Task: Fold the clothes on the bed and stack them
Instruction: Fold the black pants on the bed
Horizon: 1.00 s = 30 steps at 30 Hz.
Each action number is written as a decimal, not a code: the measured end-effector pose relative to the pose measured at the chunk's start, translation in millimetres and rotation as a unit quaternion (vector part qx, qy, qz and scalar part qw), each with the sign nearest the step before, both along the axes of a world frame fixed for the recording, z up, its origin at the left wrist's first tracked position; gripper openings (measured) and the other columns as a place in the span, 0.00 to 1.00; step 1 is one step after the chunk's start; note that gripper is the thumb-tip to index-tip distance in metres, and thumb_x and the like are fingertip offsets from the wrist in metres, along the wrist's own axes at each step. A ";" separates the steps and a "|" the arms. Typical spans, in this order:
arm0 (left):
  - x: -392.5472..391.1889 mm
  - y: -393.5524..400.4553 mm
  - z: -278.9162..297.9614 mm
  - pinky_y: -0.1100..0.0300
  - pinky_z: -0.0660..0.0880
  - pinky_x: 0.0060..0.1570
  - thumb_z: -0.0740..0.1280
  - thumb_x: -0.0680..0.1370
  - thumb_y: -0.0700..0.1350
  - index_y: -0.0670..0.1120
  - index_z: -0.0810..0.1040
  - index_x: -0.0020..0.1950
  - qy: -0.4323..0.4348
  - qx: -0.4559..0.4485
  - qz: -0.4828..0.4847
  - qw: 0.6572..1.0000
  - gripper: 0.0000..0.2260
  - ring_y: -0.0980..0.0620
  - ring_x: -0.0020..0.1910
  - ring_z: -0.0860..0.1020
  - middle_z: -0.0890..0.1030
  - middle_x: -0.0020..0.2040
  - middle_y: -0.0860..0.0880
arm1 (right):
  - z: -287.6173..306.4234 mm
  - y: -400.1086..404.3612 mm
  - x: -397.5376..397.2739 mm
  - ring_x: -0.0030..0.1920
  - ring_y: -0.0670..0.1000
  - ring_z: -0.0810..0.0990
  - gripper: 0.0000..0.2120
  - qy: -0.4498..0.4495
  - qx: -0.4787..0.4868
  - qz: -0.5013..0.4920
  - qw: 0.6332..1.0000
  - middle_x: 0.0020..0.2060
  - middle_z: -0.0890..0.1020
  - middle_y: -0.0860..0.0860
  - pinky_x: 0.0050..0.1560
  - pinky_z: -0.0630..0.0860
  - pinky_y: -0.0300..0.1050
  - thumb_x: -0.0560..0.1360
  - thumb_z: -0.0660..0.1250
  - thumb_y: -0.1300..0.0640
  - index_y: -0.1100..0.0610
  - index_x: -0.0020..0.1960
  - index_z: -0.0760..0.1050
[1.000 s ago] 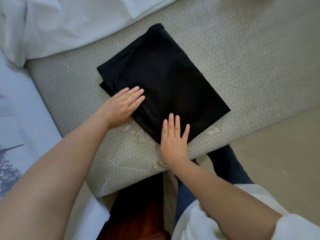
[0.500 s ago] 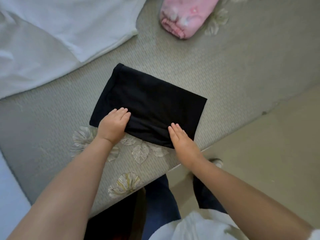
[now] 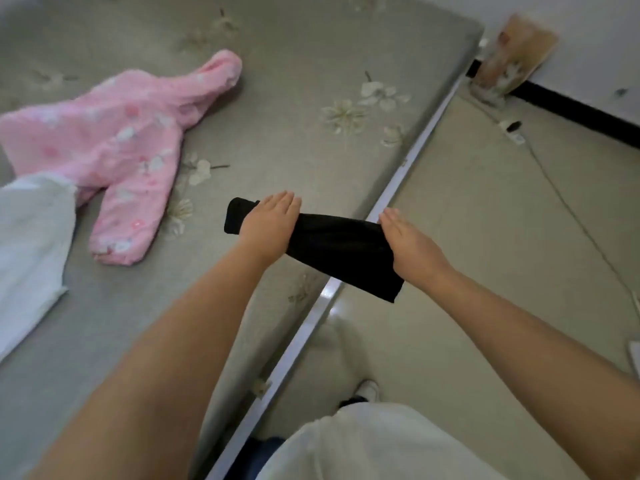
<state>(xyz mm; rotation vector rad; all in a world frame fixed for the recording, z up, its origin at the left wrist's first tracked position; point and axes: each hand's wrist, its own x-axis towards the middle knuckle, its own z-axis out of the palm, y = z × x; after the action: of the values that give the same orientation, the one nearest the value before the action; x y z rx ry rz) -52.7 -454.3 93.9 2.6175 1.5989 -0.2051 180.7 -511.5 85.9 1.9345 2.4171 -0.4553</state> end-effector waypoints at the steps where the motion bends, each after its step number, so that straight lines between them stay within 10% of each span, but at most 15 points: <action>1: 32.5 12.3 17.1 0.59 0.44 0.71 0.54 0.79 0.37 0.41 0.47 0.75 -0.006 0.021 -0.014 1.000 0.26 0.48 0.75 0.50 0.51 0.76 0.43 | 16.2 7.4 30.1 0.75 0.53 0.47 0.31 0.002 0.021 -0.021 1.000 0.75 0.49 0.58 0.70 0.42 0.38 0.74 0.53 0.73 0.64 0.74 0.46; 30: 707.8 459.5 338.5 0.59 0.42 0.71 0.51 0.79 0.35 0.41 0.45 0.75 -0.066 0.303 -0.245 0.918 0.26 0.49 0.75 0.47 0.49 0.76 0.44 | 321.8 352.9 658.6 0.75 0.53 0.45 0.32 -0.124 0.318 -0.225 0.912 0.75 0.47 0.59 0.71 0.40 0.38 0.74 0.52 0.74 0.64 0.74 0.43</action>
<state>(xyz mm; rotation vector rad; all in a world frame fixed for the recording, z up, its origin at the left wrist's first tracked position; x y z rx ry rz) 655.1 5.2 432.4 3.3645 1.0448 0.5270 839.3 -158.6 407.6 2.5966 2.0945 0.6464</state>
